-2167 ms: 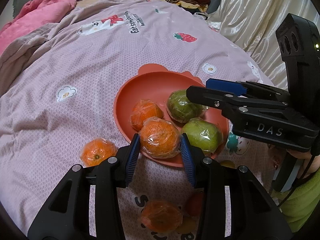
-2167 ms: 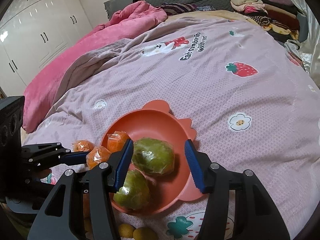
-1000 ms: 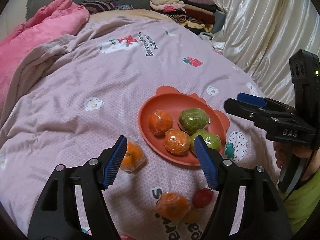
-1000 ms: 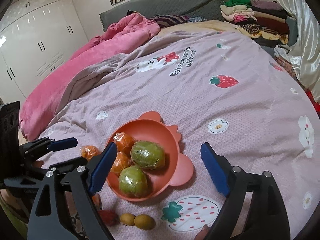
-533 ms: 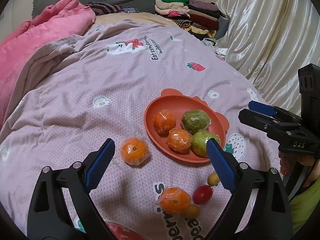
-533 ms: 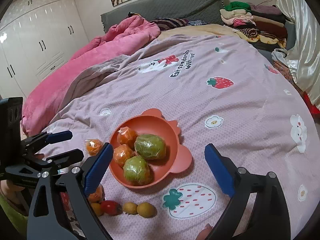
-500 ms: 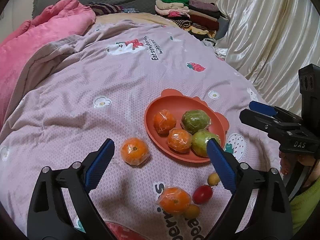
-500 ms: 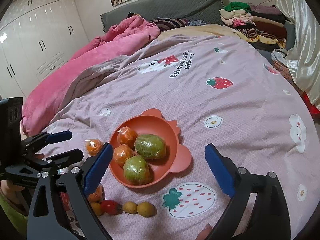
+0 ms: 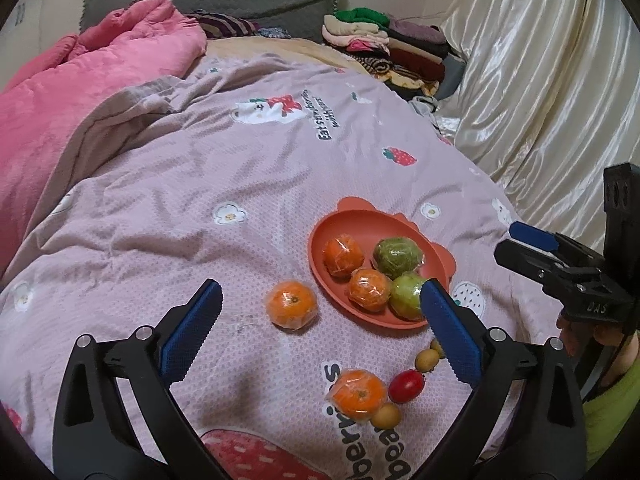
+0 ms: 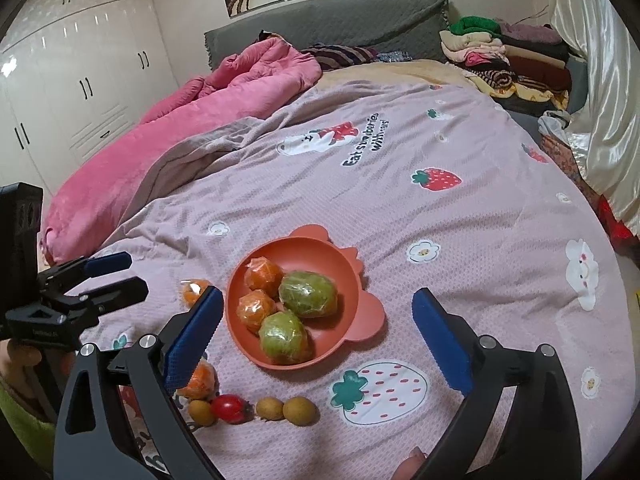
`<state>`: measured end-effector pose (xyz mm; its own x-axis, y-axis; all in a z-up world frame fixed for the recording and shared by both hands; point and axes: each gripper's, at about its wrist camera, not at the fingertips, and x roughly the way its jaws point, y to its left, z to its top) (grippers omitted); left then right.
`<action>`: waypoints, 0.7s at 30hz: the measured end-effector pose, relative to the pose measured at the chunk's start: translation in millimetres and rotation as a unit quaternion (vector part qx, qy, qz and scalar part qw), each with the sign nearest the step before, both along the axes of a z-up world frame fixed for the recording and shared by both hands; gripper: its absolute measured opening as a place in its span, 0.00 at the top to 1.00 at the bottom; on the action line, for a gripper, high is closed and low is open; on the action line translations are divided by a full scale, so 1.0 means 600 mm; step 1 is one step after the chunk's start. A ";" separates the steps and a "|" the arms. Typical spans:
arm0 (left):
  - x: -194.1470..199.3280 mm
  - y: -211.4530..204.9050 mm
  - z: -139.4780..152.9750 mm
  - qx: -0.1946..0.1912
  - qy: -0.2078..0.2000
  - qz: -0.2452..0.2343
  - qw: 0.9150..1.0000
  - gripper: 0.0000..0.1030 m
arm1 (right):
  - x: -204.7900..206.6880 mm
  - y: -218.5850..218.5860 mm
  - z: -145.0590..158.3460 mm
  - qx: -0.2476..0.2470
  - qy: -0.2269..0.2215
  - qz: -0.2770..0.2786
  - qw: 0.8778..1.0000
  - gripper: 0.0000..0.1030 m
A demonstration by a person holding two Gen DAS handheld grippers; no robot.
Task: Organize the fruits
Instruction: 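Lift both tools away from the bowl and back off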
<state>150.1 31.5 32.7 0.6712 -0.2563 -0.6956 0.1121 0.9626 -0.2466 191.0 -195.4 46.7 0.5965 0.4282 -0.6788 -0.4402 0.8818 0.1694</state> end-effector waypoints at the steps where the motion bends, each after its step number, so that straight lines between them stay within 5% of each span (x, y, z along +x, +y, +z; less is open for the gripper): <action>1: -0.002 0.003 0.003 0.000 -0.002 0.003 1.000 0.10 | -0.003 0.000 0.003 0.001 -0.002 0.000 1.000 0.08; 21: -0.051 0.011 0.035 0.007 -0.019 0.014 1.000 0.10 | -0.044 -0.014 0.034 0.000 -0.026 0.004 1.000 0.07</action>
